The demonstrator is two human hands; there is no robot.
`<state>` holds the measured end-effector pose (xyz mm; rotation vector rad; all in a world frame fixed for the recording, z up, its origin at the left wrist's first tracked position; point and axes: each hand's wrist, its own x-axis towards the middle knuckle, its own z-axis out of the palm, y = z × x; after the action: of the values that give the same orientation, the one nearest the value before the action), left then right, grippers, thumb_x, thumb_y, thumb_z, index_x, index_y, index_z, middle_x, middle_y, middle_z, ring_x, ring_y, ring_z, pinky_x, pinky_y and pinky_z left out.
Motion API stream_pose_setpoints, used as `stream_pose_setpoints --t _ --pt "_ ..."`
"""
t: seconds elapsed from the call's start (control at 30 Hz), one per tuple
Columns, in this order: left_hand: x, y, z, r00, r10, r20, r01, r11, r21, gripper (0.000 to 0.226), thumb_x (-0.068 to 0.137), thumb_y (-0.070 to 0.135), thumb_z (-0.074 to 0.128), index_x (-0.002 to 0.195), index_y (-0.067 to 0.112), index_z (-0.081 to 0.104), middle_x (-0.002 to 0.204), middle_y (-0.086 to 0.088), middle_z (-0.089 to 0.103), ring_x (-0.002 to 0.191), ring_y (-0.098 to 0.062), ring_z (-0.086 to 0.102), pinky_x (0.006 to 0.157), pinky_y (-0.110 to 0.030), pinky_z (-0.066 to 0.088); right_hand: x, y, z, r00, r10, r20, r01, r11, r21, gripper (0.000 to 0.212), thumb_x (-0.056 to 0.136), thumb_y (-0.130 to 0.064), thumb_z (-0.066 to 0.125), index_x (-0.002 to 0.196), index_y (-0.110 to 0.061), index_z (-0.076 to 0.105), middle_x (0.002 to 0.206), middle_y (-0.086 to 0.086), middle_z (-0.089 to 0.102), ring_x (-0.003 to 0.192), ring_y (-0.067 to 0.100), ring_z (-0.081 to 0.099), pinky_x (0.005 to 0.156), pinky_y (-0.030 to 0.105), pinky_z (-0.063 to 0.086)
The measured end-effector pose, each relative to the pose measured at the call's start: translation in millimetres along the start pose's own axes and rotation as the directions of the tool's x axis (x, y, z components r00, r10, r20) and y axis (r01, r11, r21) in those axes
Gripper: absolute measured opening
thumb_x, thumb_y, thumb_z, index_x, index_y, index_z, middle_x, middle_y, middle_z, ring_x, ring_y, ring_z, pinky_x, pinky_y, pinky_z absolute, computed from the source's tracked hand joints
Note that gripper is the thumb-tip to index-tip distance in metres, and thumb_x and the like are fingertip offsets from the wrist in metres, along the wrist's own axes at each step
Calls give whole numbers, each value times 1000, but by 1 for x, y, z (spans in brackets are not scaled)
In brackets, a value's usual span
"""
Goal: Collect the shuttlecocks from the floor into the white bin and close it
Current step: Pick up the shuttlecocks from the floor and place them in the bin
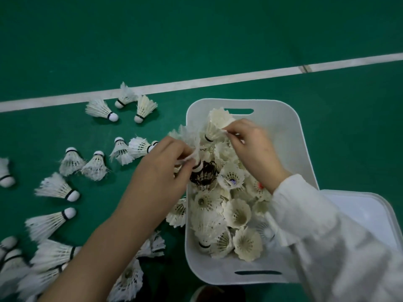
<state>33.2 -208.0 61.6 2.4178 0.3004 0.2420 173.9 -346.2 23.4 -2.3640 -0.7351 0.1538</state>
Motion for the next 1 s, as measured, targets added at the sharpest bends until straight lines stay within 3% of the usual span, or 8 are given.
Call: stream_pose_setpoints --t 0.13,0.27,0.37,0.47,0.53,0.67,0.9,1.0 --pt "-7 -3 -2 999 41 -23 -40 999 25 3 85 17 62 85 19 60 85 12 54 76 -1 51 69 -16 44 23 3 44 991 -44 128 72 974 -217 22 92 -8 49 101 -6 69 101 6 65 99 22 53 88 29 42" --pt "-7 -5 1 996 87 -4 -86 995 41 4 85 16 63 89 15 64 88 9 57 78 -8 56 69 -31 51 27 13 65 964 49 260 58 920 -389 25 89 -1 46 100 -7 68 104 8 65 99 24 48 86 32 40" --pt "-5 -8 3 994 108 25 -110 993 49 4 85 15 63 89 15 63 89 7 57 79 -12 56 68 -33 50 22 10 52 968 40 247 50 936 -348 29 89 -5 48 114 -11 62 120 6 59 111 25 47 96 38 39" --pt "3 -9 4 988 149 38 -151 986 71 5 85 14 63 90 14 65 89 6 57 79 -12 55 68 -31 49 5 -4 19 989 -14 147 35 989 -145 41 90 -9 49 130 -19 49 124 1 55 114 17 50 101 35 40" --pt "11 -7 5 985 165 46 -168 983 78 6 85 15 63 90 12 65 89 5 57 78 -11 53 67 -26 43 -12 -15 -6 978 -45 205 39 999 35 49 90 -11 51 134 -29 39 108 -6 60 97 11 58 89 30 48" --pt "23 -4 10 967 215 137 -218 976 8 7 84 13 64 89 9 65 90 1 57 81 -16 57 71 -29 45 -37 -20 -30 930 -86 357 48 992 115 57 88 -19 59 131 -47 34 92 -14 61 78 6 60 74 24 52" --pt "45 -10 -8 912 270 310 -296 955 39 8 85 22 62 89 16 65 91 11 52 80 -6 52 69 -7 34 -26 -26 -25 956 -120 269 108 992 60 13 88 -21 60 100 -21 65 94 -5 64 83 7 57 75 20 47" --pt "44 -10 -21 897 286 337 -317 947 41 15 88 33 54 94 22 61 100 12 52 83 -4 51 72 -13 37 -20 -28 -24 975 -129 181 137 990 -34 11 88 -19 59 94 -15 68 89 -3 62 83 12 56 77 25 45"
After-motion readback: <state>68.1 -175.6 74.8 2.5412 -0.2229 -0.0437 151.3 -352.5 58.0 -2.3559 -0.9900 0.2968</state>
